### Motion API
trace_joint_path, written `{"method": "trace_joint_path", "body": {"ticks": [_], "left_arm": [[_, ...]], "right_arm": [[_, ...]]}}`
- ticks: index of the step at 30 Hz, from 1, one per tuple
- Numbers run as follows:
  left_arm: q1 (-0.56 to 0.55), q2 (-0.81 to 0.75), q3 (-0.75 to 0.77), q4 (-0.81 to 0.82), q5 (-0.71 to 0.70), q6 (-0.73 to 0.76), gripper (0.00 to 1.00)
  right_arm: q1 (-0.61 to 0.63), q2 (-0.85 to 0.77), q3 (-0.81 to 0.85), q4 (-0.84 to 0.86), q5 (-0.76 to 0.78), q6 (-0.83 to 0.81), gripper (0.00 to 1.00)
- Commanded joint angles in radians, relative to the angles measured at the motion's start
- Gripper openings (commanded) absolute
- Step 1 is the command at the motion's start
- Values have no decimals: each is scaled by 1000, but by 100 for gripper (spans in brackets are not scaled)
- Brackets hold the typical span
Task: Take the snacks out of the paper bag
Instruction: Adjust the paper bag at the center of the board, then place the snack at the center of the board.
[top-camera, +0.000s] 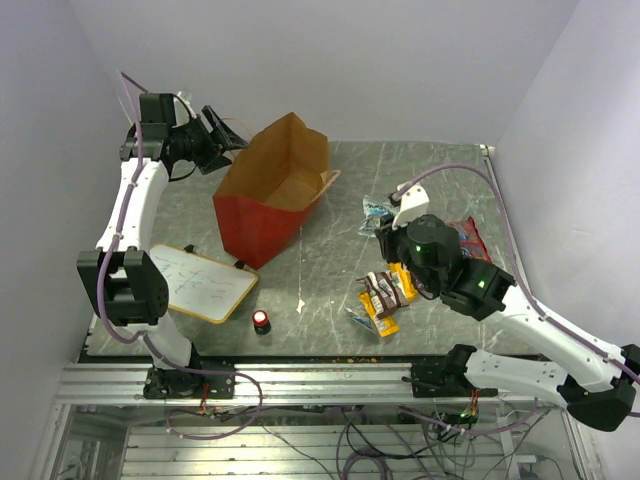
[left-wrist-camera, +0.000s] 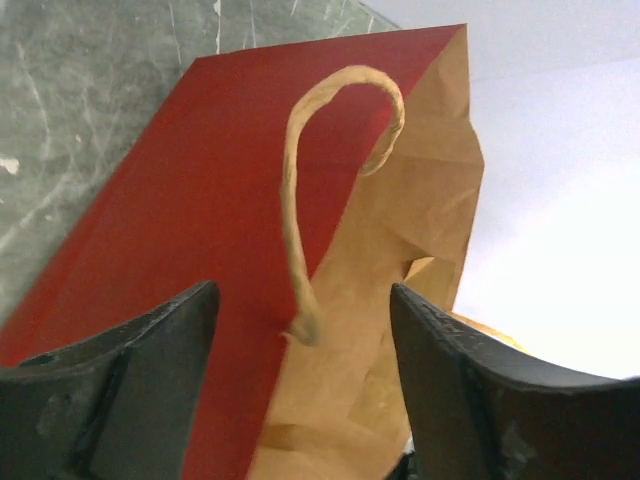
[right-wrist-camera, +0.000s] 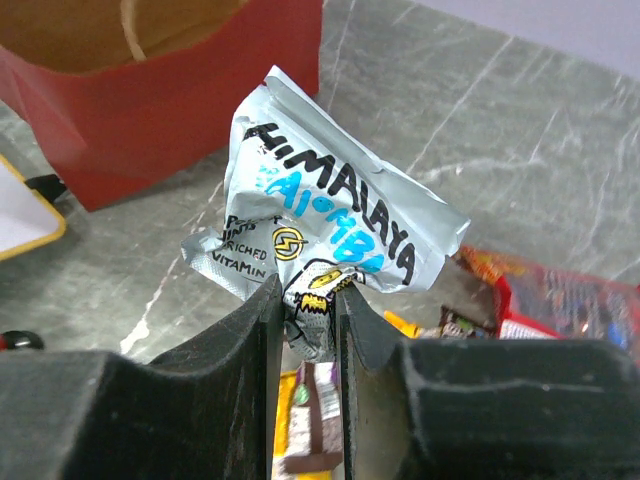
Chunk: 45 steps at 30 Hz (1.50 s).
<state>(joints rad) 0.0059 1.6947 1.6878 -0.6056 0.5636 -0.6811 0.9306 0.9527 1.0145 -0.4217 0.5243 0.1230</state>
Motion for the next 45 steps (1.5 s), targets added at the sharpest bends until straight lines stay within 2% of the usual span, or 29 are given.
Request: {"method": "trace_joint_path", "body": {"ticks": [1, 3, 5, 8, 12, 18, 22, 24, 30, 34, 40, 42, 45], "left_arm": [[9, -39, 62, -53, -17, -23, 84], [9, -48, 102, -90, -21, -38, 87], [12, -59, 137, -107, -19, -56, 99], [11, -88, 176, -136, -27, -83, 100], [12, -148, 193, -183, -57, -86, 99], [10, -209, 191, -277, -100, 39, 100], [-11, -268, 172, -282, -137, 77, 96], [-56, -296, 167, -280, -153, 102, 95], [-139, -375, 150, -274, -170, 204, 95], [-207, -423, 165, -295, -239, 292, 96], [-260, -478, 124, -306, -270, 362, 96], [-266, -489, 124, -309, -272, 370, 96], [-266, -492, 162, -342, -296, 386, 97]], "right_arm": [[0, -27, 39, -202, 24, 303, 0], [0, -41, 11, -248, -4, 448, 0], [0, -56, -8, -308, 2, 584, 0], [-1, -71, -76, -407, 35, 769, 0], [-1, -75, -131, -437, 56, 858, 0], [-2, -26, -213, -429, 100, 1028, 0], [-11, -6, -287, -326, 89, 1015, 0], [-16, 16, -308, -316, 90, 1030, 0], [-30, 57, -373, -240, 72, 1025, 0], [-37, 65, -403, -163, 40, 1033, 0], [-37, 67, -433, -165, 22, 1076, 0], [-37, 68, -424, -189, 15, 1077, 7], [-37, 63, -390, -248, -2, 1048, 24]]}}
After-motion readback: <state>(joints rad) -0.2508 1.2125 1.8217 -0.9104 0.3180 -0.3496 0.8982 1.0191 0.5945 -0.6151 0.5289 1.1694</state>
